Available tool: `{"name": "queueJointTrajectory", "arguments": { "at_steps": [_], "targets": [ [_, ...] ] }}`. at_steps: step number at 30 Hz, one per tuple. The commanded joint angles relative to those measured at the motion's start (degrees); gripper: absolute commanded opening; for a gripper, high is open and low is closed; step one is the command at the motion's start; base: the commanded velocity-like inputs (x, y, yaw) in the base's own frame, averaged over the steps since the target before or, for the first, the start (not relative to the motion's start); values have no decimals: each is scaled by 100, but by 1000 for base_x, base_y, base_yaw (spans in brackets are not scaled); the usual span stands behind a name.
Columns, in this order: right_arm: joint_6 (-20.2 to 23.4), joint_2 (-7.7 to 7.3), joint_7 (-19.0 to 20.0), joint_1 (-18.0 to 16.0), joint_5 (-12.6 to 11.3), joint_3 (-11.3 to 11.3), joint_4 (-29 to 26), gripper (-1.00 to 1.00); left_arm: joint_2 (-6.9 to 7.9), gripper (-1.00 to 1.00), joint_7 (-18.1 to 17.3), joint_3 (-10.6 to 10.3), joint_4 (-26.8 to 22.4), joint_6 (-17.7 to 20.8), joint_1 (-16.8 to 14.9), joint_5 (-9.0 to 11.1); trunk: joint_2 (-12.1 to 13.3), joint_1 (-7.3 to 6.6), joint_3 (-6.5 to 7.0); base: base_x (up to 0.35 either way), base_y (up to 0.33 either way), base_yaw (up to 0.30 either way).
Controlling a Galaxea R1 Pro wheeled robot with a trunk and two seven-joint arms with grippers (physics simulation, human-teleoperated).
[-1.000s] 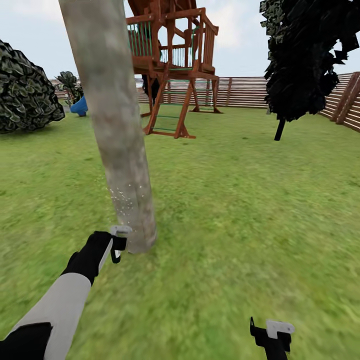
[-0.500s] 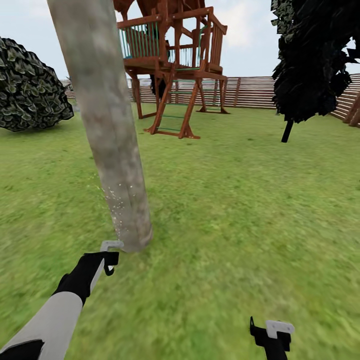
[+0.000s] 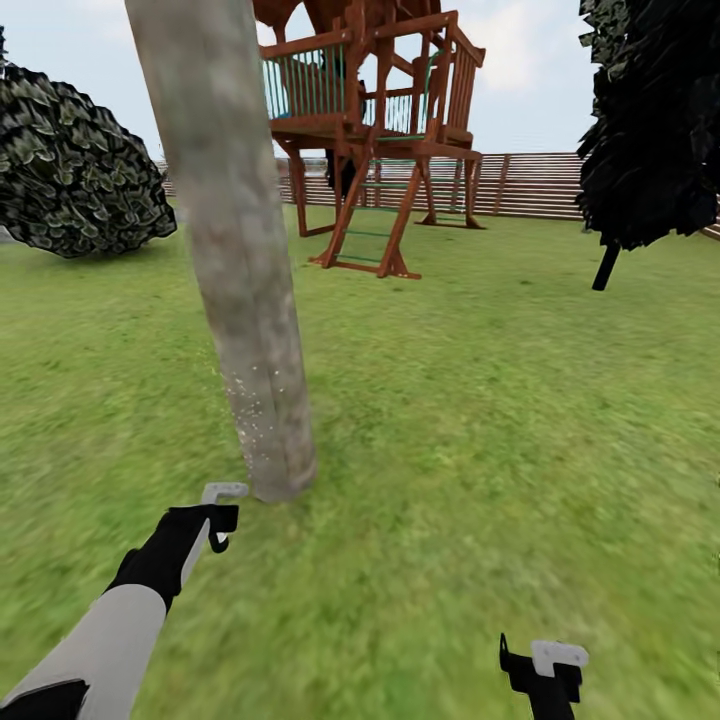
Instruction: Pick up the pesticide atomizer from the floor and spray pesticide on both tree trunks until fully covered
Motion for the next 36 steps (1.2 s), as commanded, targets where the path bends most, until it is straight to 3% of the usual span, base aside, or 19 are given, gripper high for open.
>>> {"name": "queueJointTrajectory", "arguments": {
  "at_steps": [1,17,21,27,36],
  "targets": [
    [-10,-1,-25,-6,40,-19,4,100,-4,-100,-34,22,-9,28,-4,-55,-2,0,-5,112,-244,4],
    [-10,11,-22,-6,40,-19,4,100,-11,-100,-36,29,-18,27,64,-62,-2,0,-5,43,-137,134],
    [-10,0,-22,-5,40,-19,4,100,-20,-100,9,31,-4,-384,100,-62,-2,0,-5,132,-258,5],
    [-10,5,-22,-5,40,-19,4,100,-56,-100,20,34,-2,-412,101,-61,-2,0,-5,64,-268,18],
    [-10,24,-22,-7,40,-19,4,100,-65,-100,23,39,2,-431,119,-58,-2,0,-5,115,-272,254]
  ]
}}
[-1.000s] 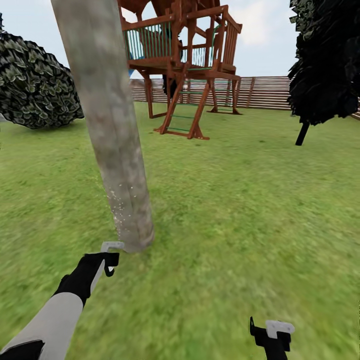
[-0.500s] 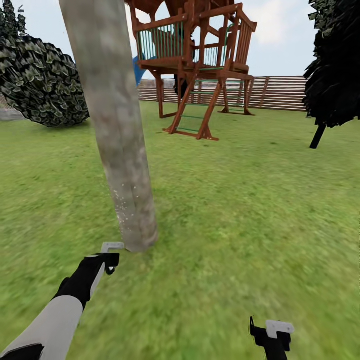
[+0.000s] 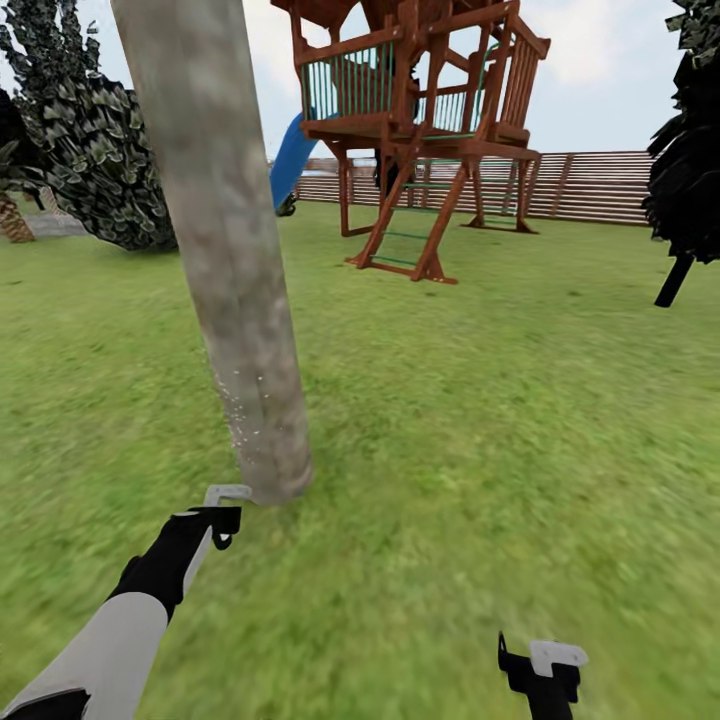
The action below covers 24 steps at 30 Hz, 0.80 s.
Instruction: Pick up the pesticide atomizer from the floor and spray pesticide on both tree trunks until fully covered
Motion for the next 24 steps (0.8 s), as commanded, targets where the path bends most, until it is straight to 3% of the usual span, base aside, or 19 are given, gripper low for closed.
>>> {"name": "queueJointTrajectory", "arguments": {
  "at_steps": [1,3,6,14,19,24],
  "targets": [
    [-9,0,-22,-1,40,-19,2,100,-1,-100,7,24,-10,4,26,-66,-2,0,-5,140,-272,278],
    [-9,0,-22,-1,40,-19,2,100,-4,-100,231,17,8,-251,92,-53,-2,0,-5,143,-270,275],
    [-9,0,-22,1,40,-19,2,100,-40,-100,338,1,424,-599,104,-51,-2,0,-5,160,-259,147],
    [-9,0,-22,-2,40,-19,2,100,-90,-100,363,46,454,-640,105,-55,-2,0,-5,171,-250,9],
    [-9,0,-22,-2,40,-19,2,100,-79,-100,387,53,449,-640,104,-61,-2,0,-5,231,-195,223],
    [-9,0,-22,1,40,-19,2,100,-100,-100,672,39,502,-640,106,-51,-2,0,-5,209,-196,212]
  ]
}}
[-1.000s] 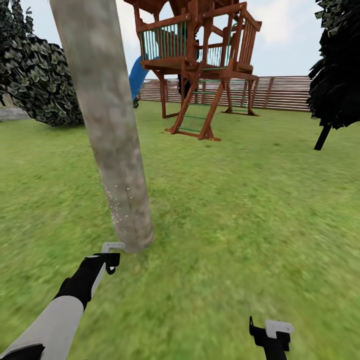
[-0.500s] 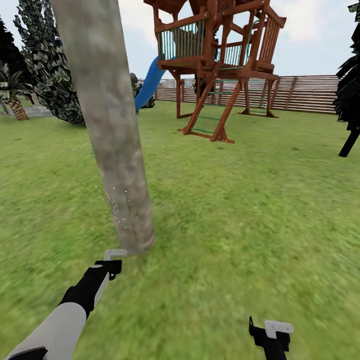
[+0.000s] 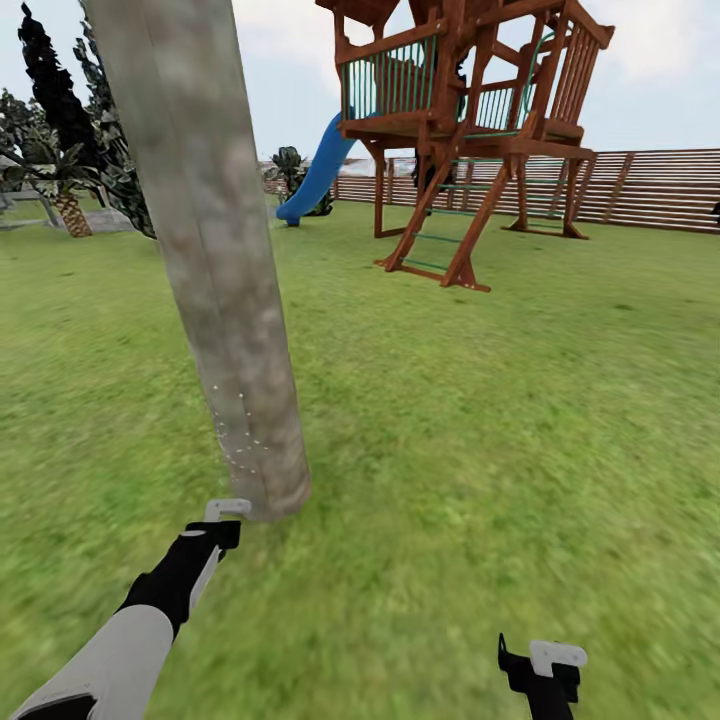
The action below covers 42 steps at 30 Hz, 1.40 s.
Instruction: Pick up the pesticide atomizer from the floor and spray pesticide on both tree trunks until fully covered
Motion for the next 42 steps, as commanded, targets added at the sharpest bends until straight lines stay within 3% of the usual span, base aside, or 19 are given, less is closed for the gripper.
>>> {"name": "queueJointTrajectory", "arguments": {
  "at_steps": [1,7,32,42],
  "targets": [
    [-9,1,-22,-5,40,-19,4,100,-10,-100,15,15,-12,27,-6,-54,-2,0,-5,27,-267,22],
    [-9,1,-22,-3,40,-19,4,100,-51,-100,22,17,-38,21,-5,-54,-2,0,-5,4,-274,9],
    [-9,1,-22,-4,40,-19,4,100,-61,-100,22,17,-38,21,-4,-54,-2,0,-5,78,-266,174],
    [-9,-19,-22,-3,40,-19,6,100,-51,-100,31,22,-50,21,-7,-56,-2,0,-5,123,-272,15]
  ]
}}
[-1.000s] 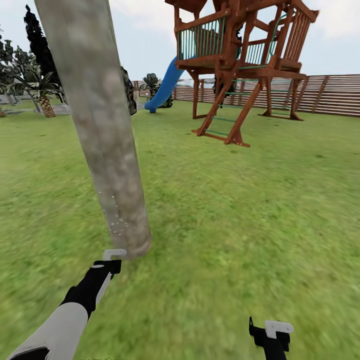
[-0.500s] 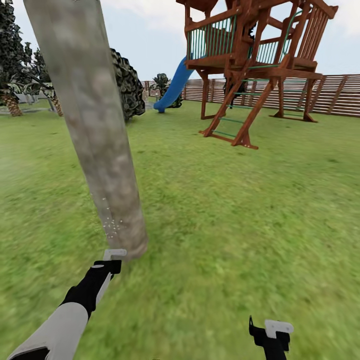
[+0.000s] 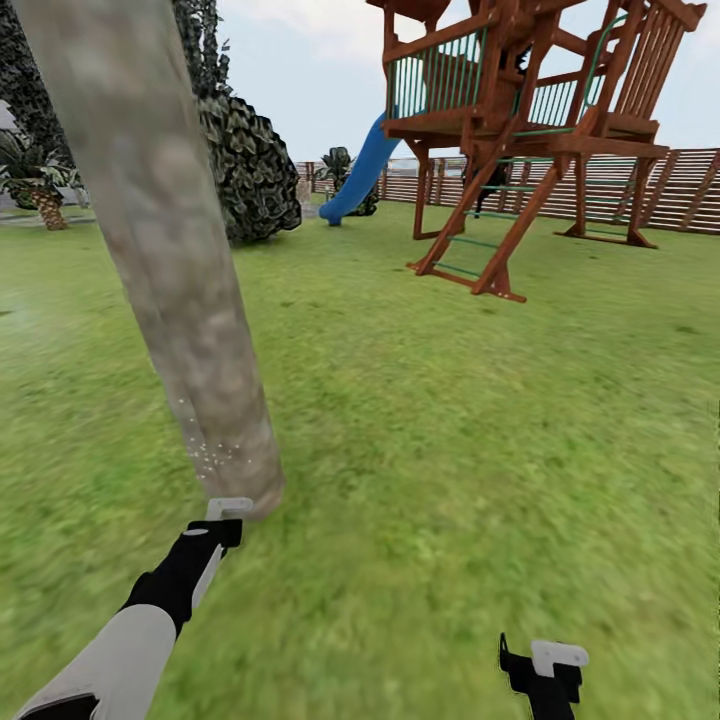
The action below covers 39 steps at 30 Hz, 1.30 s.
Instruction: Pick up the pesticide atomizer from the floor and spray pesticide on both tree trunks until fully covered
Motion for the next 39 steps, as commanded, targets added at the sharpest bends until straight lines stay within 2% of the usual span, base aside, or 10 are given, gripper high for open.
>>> {"name": "queueJointTrajectory", "arguments": {
  "at_steps": [1,18,20,22,29,31,33,35,37,39],
  "targets": [
    [-9,2,-22,-3,40,-20,4,100,-4,-100,-8,16,-11,31,-1,-51,-2,0,-5,122,-272,32],
    [-9,3,-26,-6,40,-20,3,100,36,-100,1,28,-38,27,-2,-67,-2,0,-5,8,-274,184],
    [-9,3,-30,-2,40,-20,3,100,54,-100,0,179,-42,22,-2,-68,-2,0,-5,0,-274,98],
    [-9,3,-30,-3,40,-20,3,100,34,-100,-6,276,-46,15,1,-68,-2,0,-5,0,-274,245],
    [-9,3,-30,-2,40,-20,6,100,-12,-100,-7,275,-78,14,-12,-54,-2,0,-5,0,-142,274],
    [-9,3,-30,-5,40,-20,3,100,-163,-100,-7,245,-105,33,-69,-57,-2,0,-5,0,-5,239],
    [-9,3,-30,-4,40,-20,6,100,-399,-100,-21,222,-120,79,-328,-65,-2,0,-5,0,-1,55],
    [-9,-3,-22,-7,40,-20,11,100,-446,-100,-50,229,-117,121,-922,-57,-2,0,-5,0,0,7],
    [-9,-5,-26,-4,40,-20,8,100,-359,-100,-65,243,-130,257,-1064,-58,-2,0,-5,0,0,1],
    [-9,-5,-30,0,40,-20,6,100,-119,-100,-77,240,-168,423,-1108,-60,-2,0,-5,0,0,0]
  ]
}}
